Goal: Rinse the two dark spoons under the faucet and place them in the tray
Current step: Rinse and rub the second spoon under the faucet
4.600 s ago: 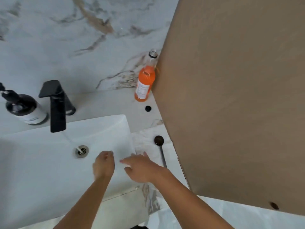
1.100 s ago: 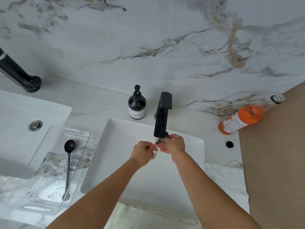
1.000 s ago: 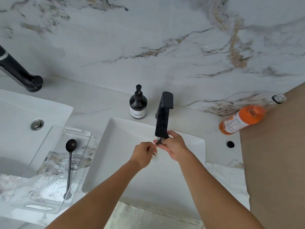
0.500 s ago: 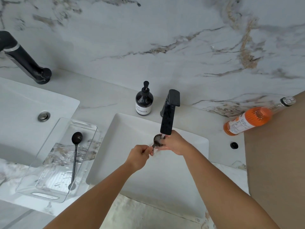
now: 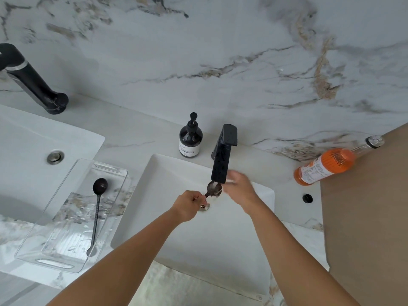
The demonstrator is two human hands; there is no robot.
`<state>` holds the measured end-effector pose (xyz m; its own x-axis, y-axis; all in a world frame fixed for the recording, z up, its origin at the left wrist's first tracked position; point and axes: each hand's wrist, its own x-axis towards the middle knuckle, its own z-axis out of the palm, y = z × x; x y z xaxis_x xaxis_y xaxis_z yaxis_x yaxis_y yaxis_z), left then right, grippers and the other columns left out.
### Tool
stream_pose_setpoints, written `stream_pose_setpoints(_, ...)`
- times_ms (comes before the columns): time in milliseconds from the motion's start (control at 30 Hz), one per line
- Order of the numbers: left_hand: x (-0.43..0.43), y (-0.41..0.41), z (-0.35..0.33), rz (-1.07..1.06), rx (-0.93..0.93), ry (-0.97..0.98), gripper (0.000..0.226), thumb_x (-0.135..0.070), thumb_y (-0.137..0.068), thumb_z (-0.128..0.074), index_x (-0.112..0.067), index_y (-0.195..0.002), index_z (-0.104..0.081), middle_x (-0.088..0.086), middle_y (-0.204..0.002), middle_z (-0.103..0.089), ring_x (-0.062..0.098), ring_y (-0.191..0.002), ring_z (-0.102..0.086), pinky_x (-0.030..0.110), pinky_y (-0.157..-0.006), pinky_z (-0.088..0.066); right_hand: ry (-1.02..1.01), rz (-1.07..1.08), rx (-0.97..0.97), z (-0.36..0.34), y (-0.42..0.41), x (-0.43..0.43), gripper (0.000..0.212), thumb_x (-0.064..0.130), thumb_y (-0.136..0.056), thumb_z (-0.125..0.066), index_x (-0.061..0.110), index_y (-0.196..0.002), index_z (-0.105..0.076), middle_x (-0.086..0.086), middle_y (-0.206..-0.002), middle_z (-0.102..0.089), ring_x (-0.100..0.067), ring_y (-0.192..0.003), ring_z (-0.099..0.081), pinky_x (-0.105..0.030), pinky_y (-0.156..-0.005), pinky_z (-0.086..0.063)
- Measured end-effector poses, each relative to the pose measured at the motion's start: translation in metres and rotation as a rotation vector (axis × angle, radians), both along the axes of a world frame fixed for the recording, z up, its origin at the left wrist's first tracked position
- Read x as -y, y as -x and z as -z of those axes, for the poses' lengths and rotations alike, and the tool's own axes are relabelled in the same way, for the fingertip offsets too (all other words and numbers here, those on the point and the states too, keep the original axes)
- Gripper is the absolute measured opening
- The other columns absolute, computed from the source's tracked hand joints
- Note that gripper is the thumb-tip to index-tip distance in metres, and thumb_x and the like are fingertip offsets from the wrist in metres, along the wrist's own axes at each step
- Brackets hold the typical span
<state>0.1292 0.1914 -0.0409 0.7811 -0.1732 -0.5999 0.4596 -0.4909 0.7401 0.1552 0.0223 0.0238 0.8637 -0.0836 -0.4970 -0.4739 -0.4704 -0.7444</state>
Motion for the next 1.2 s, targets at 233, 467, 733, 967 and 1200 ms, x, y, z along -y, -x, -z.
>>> stream_pose_setpoints(233, 0.016, -0.002, -0.01, -0.127, -0.197, 0.063, 0.027, -0.014, -0.101, -0.043, -0.013, -0.099, -0.07, 0.001, -0.06, -0.043, 0.014, -0.041, -0.025, 0.015, -0.04, -0.017, 0.499, -0.426, 0.632, -0.052, -0.011, 0.006, 0.078, -0.01, -0.084, -0.038, 0.015, -0.155, -0.018, 0.002, -0.165, -0.016, -0.014, -0.152, -0.009, -0.014, -0.117, -0.015)
stream_pose_setpoints(467, 0.01, 0.012, -0.021, -0.23, -0.238, 0.137, 0.032, -0.012, -0.1, -0.039, -0.011, -0.089, -0.068, 0.004, -0.064, -0.04, 0.015, -0.046, -0.021, 0.02, -0.045, -0.016, 0.6, -0.567, 0.616, -0.031, 0.01, 0.007, 0.076, -0.011, -0.086, -0.042, 0.015, -0.155, -0.022, 0.003, -0.165, -0.017, -0.017, -0.152, -0.009, -0.031, -0.117, -0.029)
stream_pose_setpoints(733, 0.015, 0.056, -0.032, -0.166, -0.106, 0.302, 0.023, -0.019, -0.101, -0.041, -0.017, -0.085, -0.057, 0.0, -0.06, -0.046, 0.009, -0.039, -0.031, 0.02, -0.042, -0.024, -0.706, 0.493, -0.261, 0.02, 0.066, 0.004, 0.036, 0.022, -0.096, -0.059, 0.002, -0.125, -0.058, -0.016, -0.122, -0.067, -0.035, -0.11, -0.066, -0.043, -0.095, -0.053)
stream_pose_setpoints(967, 0.018, 0.087, -0.044, -0.024, 0.274, 0.152, 0.023, -0.016, -0.102, -0.037, -0.021, -0.084, -0.051, -0.002, -0.064, -0.05, 0.004, -0.045, -0.038, 0.012, -0.046, -0.032, -0.794, 0.384, -0.122, 0.003, 0.073, -0.011, 0.023, -0.006, -0.093, -0.052, -0.012, -0.114, -0.059, -0.022, -0.094, -0.073, -0.032, -0.09, -0.074, -0.036, -0.057, -0.047)
stream_pose_setpoints(1200, 0.019, 0.095, -0.062, -0.155, -0.076, 0.477, 0.024, -0.02, -0.105, -0.039, -0.013, -0.088, -0.054, -0.002, -0.051, -0.039, 0.009, -0.041, -0.025, 0.018, -0.041, -0.02, -0.796, 0.2, -0.22, -0.011, 0.065, 0.002, 0.039, -0.024, -0.084, -0.034, -0.014, -0.116, -0.055, -0.031, -0.108, -0.068, -0.042, -0.095, -0.071, -0.054, -0.08, -0.049)
